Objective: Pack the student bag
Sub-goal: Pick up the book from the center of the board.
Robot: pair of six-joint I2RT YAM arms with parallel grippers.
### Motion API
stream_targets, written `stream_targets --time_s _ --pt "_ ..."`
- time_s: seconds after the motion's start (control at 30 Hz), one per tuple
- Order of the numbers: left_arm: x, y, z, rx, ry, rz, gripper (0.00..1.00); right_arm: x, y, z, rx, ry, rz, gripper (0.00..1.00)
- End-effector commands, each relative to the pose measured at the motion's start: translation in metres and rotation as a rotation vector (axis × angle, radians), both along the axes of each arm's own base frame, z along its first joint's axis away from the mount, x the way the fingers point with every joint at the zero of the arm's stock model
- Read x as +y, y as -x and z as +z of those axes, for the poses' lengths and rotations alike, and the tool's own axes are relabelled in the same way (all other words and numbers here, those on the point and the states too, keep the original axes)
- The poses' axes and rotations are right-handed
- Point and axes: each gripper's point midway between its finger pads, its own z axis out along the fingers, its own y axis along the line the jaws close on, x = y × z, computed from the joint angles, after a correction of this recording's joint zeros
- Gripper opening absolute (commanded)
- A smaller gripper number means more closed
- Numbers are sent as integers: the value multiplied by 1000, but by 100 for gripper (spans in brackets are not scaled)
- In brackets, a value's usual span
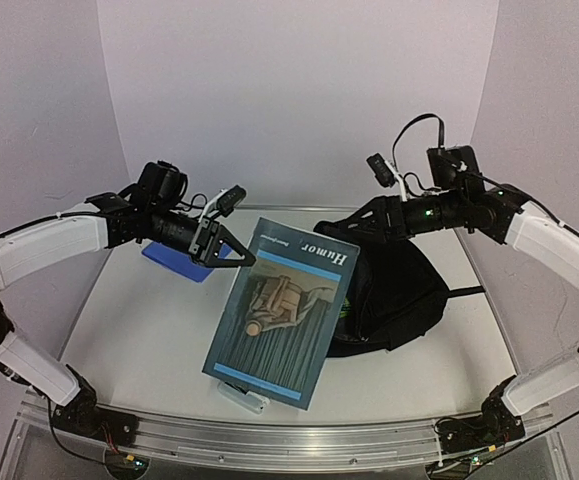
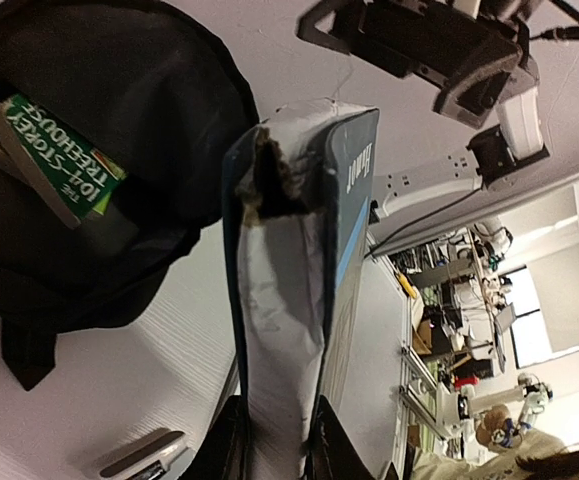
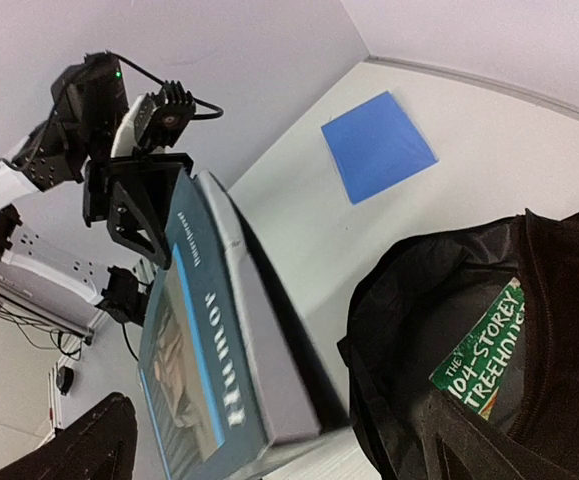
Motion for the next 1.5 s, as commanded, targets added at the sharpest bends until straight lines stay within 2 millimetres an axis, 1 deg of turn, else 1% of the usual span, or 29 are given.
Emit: stream_targets --time_s 0.0,0.03,0.1,0.13,0.2,0.3,0.33,0.47,0.53,0.57,0.6,0.63,0.67,0.7,0.73,0.77,0.8,0.83,0.87,0.93,0.97,1.07,1.13,1.17,1.23,1.3,1.33,1.4,1.47 --pt "-18 27 30 -47 61 -147 0 2 14 -21 29 86 112 98" --pt "-20 30 30 -42 61 -163 0 3 18 -23 43 83 138 98" --pt "-28 38 30 -30 58 -211 0 11 37 -28 96 50 246 98" --pt "-30 42 29 -23 55 -222 0 11 39 -29 102 48 256 98" --pt "-37 48 25 -6 36 -261 0 18 54 -34 138 35 326 98" --pt "-45 51 21 4 7 -292 0 27 73 -37 179 19 406 86" --pt "-46 51 22 0 9 -295 0 29 76 -39 187 19 417 83" --pt "-50 48 22 -2 8 -301 0 31 86 -42 211 5 455 65" --pt "-51 46 22 -6 7 -301 0 32 89 -42 221 -6 472 54" --pt "-53 45 22 -13 9 -300 0 32 90 -40 219 -16 480 40" --pt "-53 44 22 -16 11 -299 0 33 91 -38 214 -21 482 33" --pt "-54 42 22 -25 10 -290 0 33 89 -36 207 -22 478 23" --pt "-56 38 20 -33 5 -270 2 34 83 -32 188 -22 444 9" --pt "-57 34 19 -41 -2 -247 11 35 76 -28 168 -25 400 1" --pt "-57 28 18 -57 -10 -213 30 36 67 -20 137 -38 339 0" --pt "-57 24 16 -64 -23 -187 39 36 64 -13 121 -56 321 0" --pt "-55 16 19 -108 -29 -126 57 35 55 -2 89 -83 256 0" --pt "-53 8 23 -147 -25 -80 63 34 52 2 79 -96 228 0" --pt "-47 2 29 -168 -18 -23 71 32 46 18 44 -133 171 0" --pt "-35 -19 45 -225 23 92 80 25 37 34 2 -172 84 0" --pt "-23 -26 52 -225 44 154 83 17 31 49 -36 -206 13 0" --pt "16 -61 75 -242 132 364 88 -10 16 82 -128 -293 -189 0" --pt "29 -67 82 -246 175 423 90 -24 9 91 -152 -335 -284 0" --pt "32 -65 81 -238 179 431 91 -29 8 96 -162 -356 -318 0" --pt "34 -63 91 -264 214 439 93 -41 8 105 -188 -418 -375 0" --pt "36 -62 92 -263 220 451 95 -48 13 115 -213 -495 -385 0" --pt "38 -61 93 -260 226 457 95 -52 18 124 -229 -548 -381 0" --pt "38 -58 93 -254 242 448 96 -53 23 129 -238 -584 -364 0" --pt "31 -47 97 -247 284 361 97 -51 27 132 -240 -604 -337 0"
